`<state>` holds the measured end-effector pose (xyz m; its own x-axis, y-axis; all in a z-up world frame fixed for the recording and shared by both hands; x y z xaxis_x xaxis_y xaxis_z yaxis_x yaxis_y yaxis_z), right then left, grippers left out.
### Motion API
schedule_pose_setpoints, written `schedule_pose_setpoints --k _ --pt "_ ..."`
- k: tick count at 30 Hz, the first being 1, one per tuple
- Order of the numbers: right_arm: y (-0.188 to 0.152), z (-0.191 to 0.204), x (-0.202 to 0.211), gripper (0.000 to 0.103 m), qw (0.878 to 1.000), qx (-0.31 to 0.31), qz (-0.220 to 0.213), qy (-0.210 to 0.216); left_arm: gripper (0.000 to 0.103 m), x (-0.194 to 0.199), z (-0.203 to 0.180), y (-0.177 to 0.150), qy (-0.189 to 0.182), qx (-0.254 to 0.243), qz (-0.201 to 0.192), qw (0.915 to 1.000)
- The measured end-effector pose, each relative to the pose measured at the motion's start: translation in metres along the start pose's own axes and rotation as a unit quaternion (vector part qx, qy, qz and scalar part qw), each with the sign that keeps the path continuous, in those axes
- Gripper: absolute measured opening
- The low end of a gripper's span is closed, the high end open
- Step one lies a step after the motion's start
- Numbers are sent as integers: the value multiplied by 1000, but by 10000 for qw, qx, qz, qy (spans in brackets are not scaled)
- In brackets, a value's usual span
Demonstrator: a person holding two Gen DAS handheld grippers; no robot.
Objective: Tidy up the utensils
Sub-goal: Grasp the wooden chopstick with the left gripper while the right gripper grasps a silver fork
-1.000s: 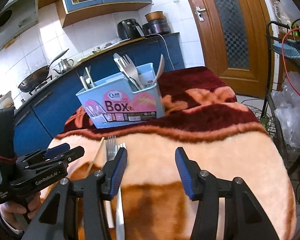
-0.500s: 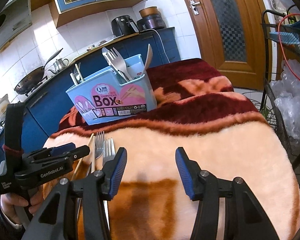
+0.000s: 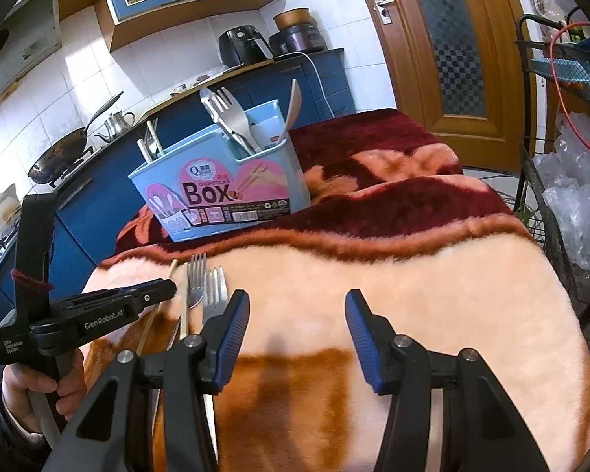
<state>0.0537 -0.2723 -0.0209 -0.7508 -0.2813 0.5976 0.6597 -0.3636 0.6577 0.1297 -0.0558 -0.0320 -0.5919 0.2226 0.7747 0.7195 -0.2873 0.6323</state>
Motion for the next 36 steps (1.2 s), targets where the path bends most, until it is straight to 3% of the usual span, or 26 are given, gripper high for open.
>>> schedule_pose_setpoints --k 10,21,36 --pt "1 25 -9 54 9993 280 230 60 5 27 23 -9 -111 437 -410 9981" --pt "-3 56 -45 54 9931 780 871 -29 5 60 43 -19 241 493 -956 9939" --pt "-4 81 -75 37 9808 1477 1235 -308 5 55 55 -29 86 699 -960 9929"
Point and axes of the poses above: each gripper's, at about its wrist camera, not at the fingertips, and x roughly against the way its jaws point, z to its left, y to its top, the point moved 1 cm from there along -x, roughly the way its jaws point, and after that the axes turned 12 degrees about -x, right-handed, at the moved point
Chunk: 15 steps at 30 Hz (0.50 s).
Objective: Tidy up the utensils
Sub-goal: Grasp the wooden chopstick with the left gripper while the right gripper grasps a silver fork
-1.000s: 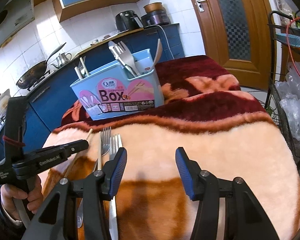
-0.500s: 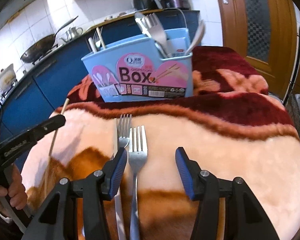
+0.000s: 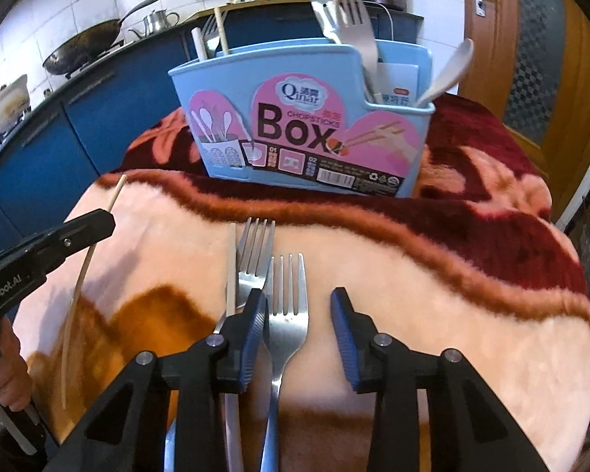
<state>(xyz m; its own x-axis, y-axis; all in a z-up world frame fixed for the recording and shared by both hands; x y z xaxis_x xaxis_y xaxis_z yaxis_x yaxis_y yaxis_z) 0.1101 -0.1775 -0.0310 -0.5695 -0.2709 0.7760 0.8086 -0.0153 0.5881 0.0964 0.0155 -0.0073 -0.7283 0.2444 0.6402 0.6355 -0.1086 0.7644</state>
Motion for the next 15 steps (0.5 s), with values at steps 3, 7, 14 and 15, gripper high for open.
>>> schedule_pose_setpoints --k 3,7,14,15 --pt "3 1 -2 31 10000 28 -1 18 5 -1 0 -1 1 16 13 10000" --pt "5 -7 -1 25 9996 -182 -27 199 5 -1 -2 -1 16 12 16 10000" --pt "4 -23 17 25 9961 -612 -437 461 5 2 -4 0 54 -34 -21 10000" --pt "4 -23 19 25 9956 -629 -503 470 5 2 -5 0 55 -38 -25 10000"
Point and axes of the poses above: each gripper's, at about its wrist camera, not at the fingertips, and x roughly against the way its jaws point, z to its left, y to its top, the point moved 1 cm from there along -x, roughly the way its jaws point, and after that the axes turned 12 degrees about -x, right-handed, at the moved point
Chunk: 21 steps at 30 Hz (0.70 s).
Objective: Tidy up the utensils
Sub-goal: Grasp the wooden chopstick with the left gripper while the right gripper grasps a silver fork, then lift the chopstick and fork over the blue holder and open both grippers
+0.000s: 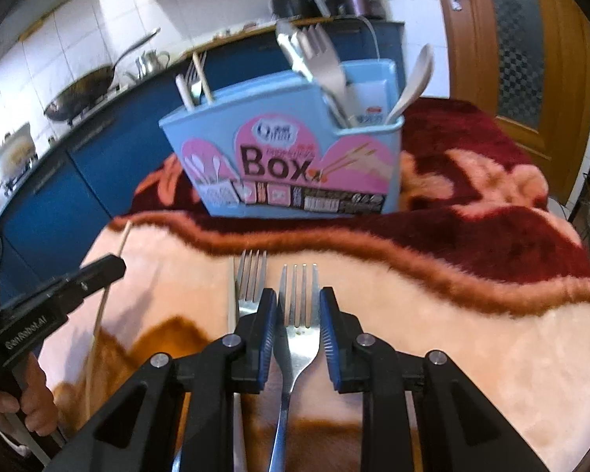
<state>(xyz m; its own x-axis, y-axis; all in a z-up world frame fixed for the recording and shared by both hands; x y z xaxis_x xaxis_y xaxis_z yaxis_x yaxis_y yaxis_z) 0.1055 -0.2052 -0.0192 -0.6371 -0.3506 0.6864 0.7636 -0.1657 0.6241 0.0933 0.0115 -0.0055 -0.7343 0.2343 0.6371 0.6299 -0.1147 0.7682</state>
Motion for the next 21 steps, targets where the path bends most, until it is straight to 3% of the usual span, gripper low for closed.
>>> schedule_pose_setpoints --k 9,21 --pt "-1 7 37 25 9959 112 -889 107 5 4 -5 4 31 -52 -117 9999" --pt "4 14 81 24 9796 231 -1998 22 5 13 -14 20 60 -148 -482 9987"
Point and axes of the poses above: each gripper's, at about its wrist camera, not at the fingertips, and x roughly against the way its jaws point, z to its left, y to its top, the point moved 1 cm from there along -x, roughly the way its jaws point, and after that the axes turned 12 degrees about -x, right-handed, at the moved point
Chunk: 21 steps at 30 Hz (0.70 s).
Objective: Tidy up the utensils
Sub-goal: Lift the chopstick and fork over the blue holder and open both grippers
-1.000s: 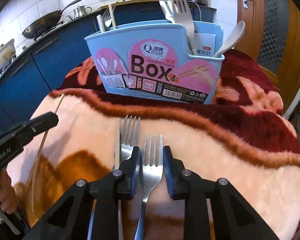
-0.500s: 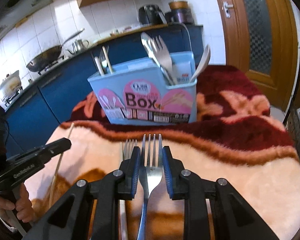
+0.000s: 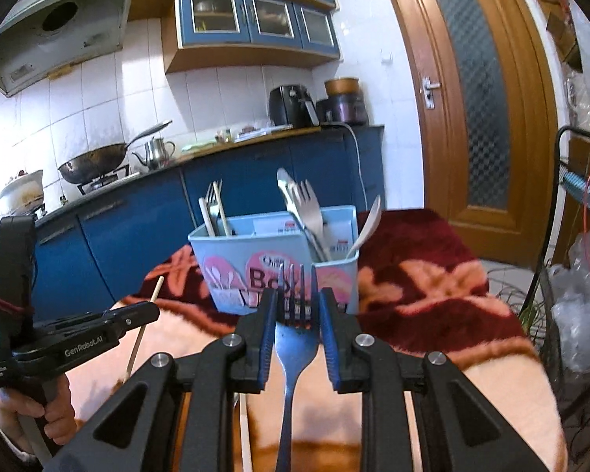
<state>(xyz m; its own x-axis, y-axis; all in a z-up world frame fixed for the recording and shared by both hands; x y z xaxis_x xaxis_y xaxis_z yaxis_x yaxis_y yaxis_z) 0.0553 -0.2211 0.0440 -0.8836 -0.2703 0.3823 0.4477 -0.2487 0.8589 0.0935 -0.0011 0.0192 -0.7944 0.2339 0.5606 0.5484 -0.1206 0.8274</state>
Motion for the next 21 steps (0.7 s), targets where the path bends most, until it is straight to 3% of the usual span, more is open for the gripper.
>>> schedule_pose_setpoints --k 11,21 --pt "11 1 0 24 9995 88 -301 -101 5 7 -9 43 -62 -264 -588 9979" --pt "20 -3 -4 24 9989 -22 -449 -147 5 4 2 102 -177 -176 -1472 9888"
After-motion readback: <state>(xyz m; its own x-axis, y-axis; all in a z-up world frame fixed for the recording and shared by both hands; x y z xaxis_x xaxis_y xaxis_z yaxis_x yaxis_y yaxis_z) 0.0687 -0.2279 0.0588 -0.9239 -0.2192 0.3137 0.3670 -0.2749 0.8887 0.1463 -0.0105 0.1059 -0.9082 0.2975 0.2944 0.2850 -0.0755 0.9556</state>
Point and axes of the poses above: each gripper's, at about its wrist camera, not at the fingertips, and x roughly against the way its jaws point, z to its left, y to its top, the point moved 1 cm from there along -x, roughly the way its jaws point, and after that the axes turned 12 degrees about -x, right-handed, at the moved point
